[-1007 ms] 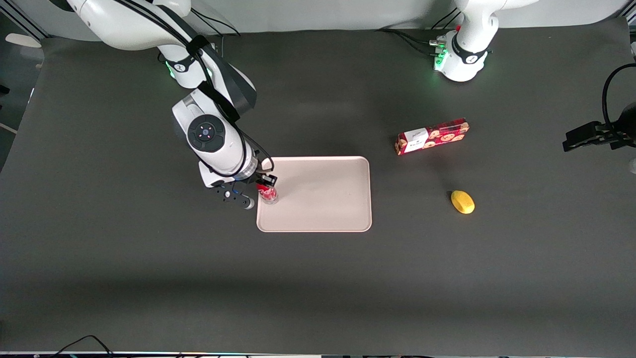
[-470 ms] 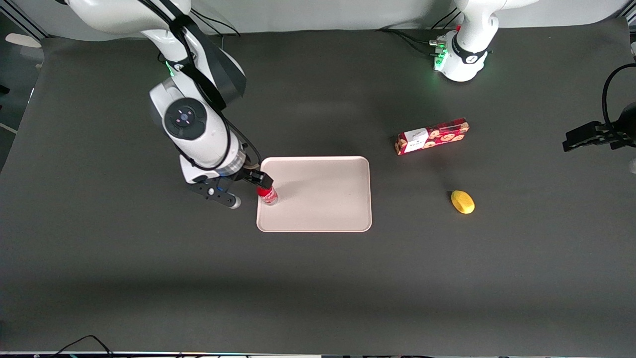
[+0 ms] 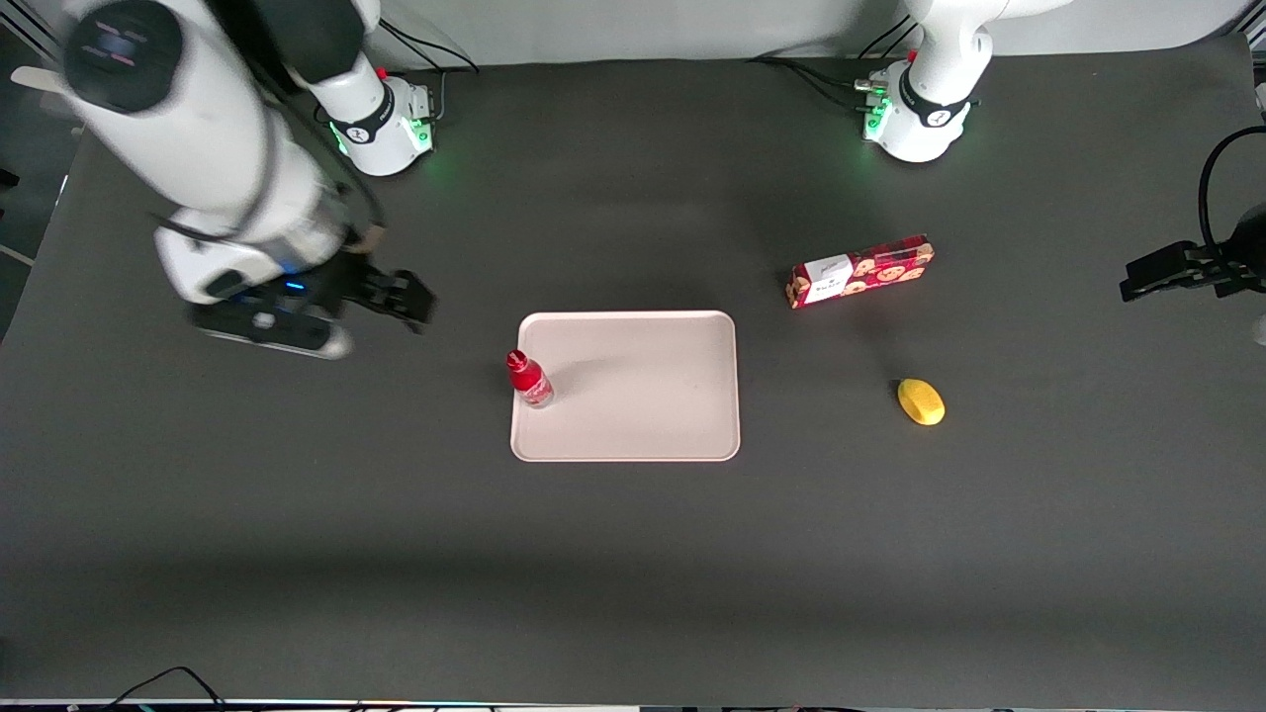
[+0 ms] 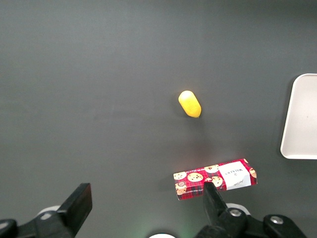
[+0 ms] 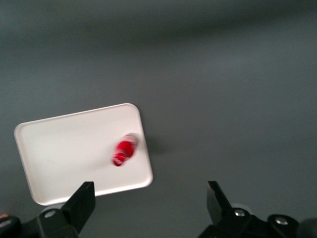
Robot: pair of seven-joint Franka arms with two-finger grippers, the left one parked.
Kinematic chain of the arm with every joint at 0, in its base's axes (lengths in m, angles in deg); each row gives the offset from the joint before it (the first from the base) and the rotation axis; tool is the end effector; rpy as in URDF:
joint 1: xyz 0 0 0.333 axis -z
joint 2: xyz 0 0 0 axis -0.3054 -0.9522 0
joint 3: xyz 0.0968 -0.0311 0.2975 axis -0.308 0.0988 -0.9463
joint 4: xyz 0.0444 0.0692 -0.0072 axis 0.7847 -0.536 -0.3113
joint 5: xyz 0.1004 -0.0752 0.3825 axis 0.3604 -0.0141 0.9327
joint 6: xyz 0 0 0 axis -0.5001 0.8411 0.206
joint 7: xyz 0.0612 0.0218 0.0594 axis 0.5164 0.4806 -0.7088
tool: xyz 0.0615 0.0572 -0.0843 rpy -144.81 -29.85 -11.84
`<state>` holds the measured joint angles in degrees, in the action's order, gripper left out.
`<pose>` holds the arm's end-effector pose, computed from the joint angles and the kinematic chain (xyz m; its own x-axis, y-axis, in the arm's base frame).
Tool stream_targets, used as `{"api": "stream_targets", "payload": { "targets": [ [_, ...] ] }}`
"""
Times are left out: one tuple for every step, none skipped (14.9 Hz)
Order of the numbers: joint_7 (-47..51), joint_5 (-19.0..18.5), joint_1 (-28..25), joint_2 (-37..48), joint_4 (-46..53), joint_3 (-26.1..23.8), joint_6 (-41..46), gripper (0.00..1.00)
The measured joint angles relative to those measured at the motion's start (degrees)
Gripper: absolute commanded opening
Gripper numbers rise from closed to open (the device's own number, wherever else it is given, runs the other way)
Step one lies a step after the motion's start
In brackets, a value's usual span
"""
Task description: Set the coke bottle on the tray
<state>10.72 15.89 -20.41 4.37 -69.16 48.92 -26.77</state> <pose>0.5823 0.2470 0.5949 0.9783 -0.2052 0.0291 -0.2063 -0.9777 0.0393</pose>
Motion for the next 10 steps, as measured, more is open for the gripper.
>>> {"api": "stream_targets", "payload": {
  "targets": [
    [-5.23, 0.22, 0.14, 1.55, 1.13, 2.87, 2.63, 1.00],
    [-9.50, 0.61, 0.28, 3.12, 1.84, 6.06, 4.79, 1.00],
    [-12.93, 1.47, 0.41, 4.63, 2.26, 9.55, 6.57, 1.00],
    [-16.83, 2.79, 0.57, 5.96, 2.34, 13.04, 8.19, 1.00],
    [-21.11, 3.78, 0.65, 6.89, 2.32, 16.28, 9.43, 1.00],
    [-25.69, 4.53, 0.65, 7.41, 2.25, 19.67, 10.17, 1.00],
    [-29.91, 5.50, 0.71, 7.59, 2.01, 22.90, 10.59, 1.00],
    [-32.98, 6.67, 0.79, 7.60, 1.37, 25.80, 10.65, 1.00],
    [-34.77, 7.58, 0.86, 7.64, 0.30, 28.01, 10.64, 1.00],
    [-35.65, 8.11, 0.93, 7.87, -1.23, 29.35, 10.35, 1.00]
  ]
}}
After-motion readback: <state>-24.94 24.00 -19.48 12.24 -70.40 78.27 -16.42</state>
